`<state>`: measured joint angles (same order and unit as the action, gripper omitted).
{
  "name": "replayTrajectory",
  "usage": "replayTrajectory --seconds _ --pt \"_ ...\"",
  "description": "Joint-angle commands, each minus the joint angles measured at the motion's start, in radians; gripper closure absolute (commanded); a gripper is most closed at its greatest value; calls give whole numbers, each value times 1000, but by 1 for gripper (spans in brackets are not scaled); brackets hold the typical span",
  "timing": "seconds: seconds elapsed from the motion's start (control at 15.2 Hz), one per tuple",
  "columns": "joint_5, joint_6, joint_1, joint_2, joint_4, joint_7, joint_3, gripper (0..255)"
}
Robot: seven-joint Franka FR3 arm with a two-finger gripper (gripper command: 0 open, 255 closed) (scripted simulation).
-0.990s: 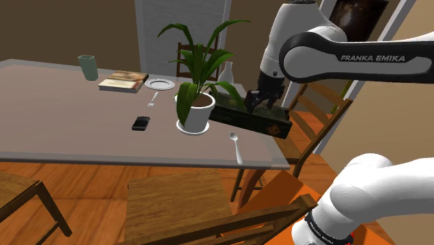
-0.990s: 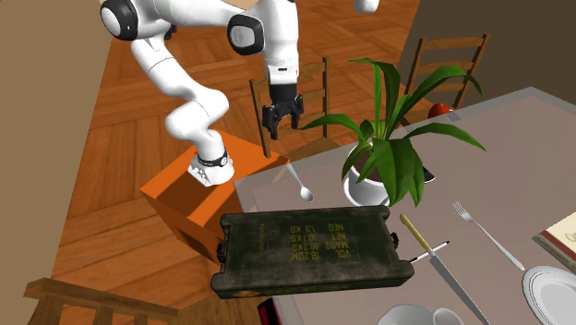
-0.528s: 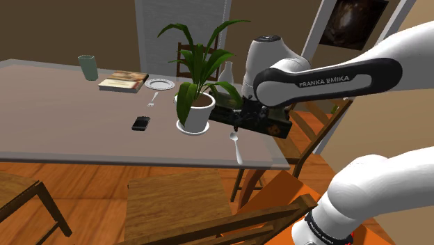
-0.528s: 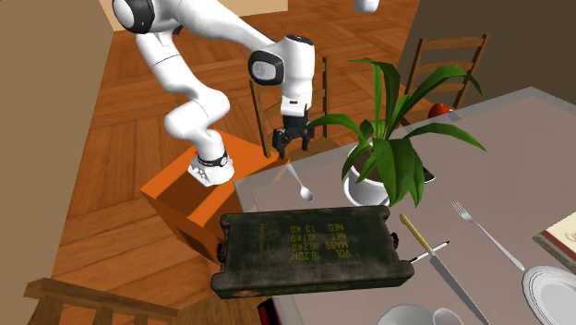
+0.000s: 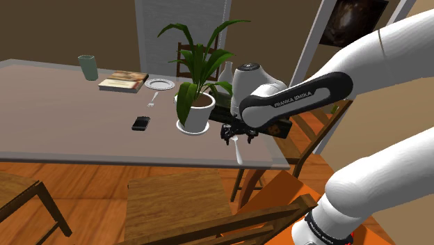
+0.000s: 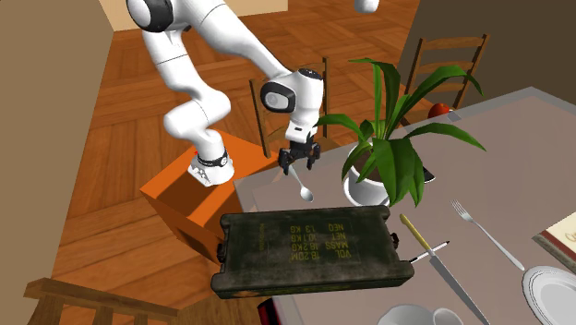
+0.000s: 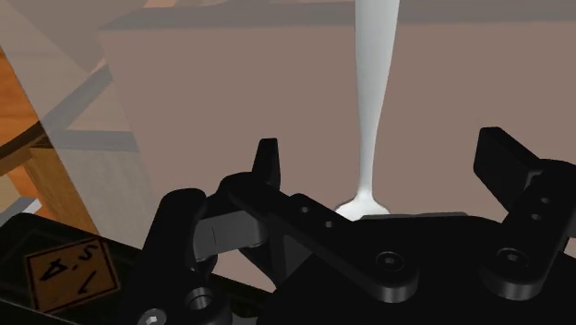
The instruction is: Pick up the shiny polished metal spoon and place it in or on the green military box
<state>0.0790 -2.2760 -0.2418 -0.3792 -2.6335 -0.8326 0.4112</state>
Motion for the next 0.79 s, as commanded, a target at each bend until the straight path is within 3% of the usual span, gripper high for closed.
replayTrajectory --seconds 0.0,0.26,0.73 --pt "11 -32 -8 24 -10 -15 6 0" --pt "35 -90 -24 63 -31 -31 13 0" --pt "35 -90 -24 63 -31 -31 13 0"
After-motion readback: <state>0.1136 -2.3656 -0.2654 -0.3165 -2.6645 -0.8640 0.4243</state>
